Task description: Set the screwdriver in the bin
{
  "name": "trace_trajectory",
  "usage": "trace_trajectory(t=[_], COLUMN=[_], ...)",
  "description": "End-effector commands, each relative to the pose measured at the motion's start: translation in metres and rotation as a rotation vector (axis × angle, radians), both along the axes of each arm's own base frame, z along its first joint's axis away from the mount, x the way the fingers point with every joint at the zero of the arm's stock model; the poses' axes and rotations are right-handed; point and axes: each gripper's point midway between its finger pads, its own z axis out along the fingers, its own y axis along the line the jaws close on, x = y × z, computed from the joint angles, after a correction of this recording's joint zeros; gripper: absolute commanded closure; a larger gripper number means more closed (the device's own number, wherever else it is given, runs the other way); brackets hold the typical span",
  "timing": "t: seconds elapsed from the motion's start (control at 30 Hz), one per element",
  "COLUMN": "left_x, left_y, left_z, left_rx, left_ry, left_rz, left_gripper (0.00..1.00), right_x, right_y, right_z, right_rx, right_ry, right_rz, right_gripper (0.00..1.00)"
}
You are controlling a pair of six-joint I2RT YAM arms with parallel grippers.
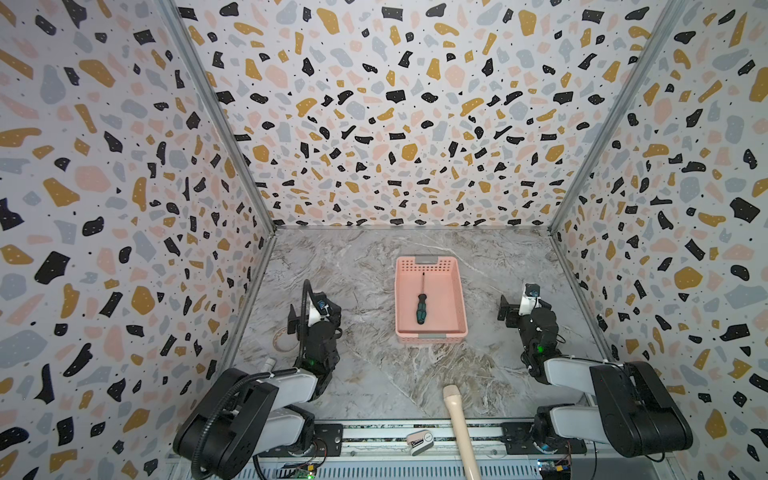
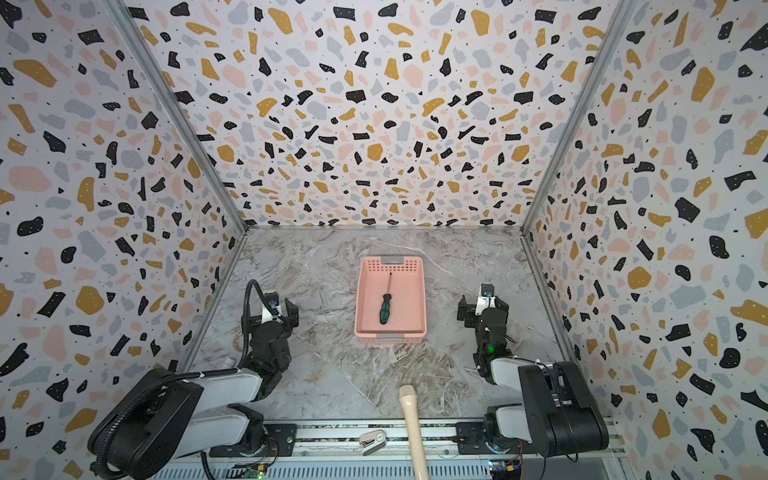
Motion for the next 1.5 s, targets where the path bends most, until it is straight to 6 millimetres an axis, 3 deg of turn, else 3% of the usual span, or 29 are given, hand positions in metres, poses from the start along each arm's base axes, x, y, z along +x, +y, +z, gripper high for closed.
trace_trajectory(t=[0.0,0.23,0.4,0.53,0.63,1.47], left_x=[0.005,0.012,0.014,0.024,0.032,0.034], left_y=[-0.005,-0.002,0.003,0.002,0.005,0.012], left_z=[0.011,0.005,0.0,-0.008,-0.011,-0.012], left_rx=[-0.085,-0.109,-0.144,-0.151,-0.181,-0.207], left_ry=[-0.095,-0.084,-0.125,-0.06,-0.04,-0.041], left_rz=[-0.083,-0.099,-0.131,-0.153,-0.159,-0.146], left_gripper=[0.01,0.0,0.0,0.0,0.0,0.0], right_x=[0.015,0.023,0.013,0.013,0.012,0.014], right_y=[0.0,0.0,0.001,0.001,0.017,0.017], right_z=[0.021,0.01,0.008,0.006,0.006,0.006], right_rx=[-0.033,-0.031,-0.003,0.009,0.023,0.002], right_ry=[-0.065,-0.066,-0.119,-0.108,-0.103,-0.097], right_rz=[-0.013,0.018,0.067,0.082,0.231,0.203], right_gripper=[0.01,0.01,0.01,0.01,0.01,0.01])
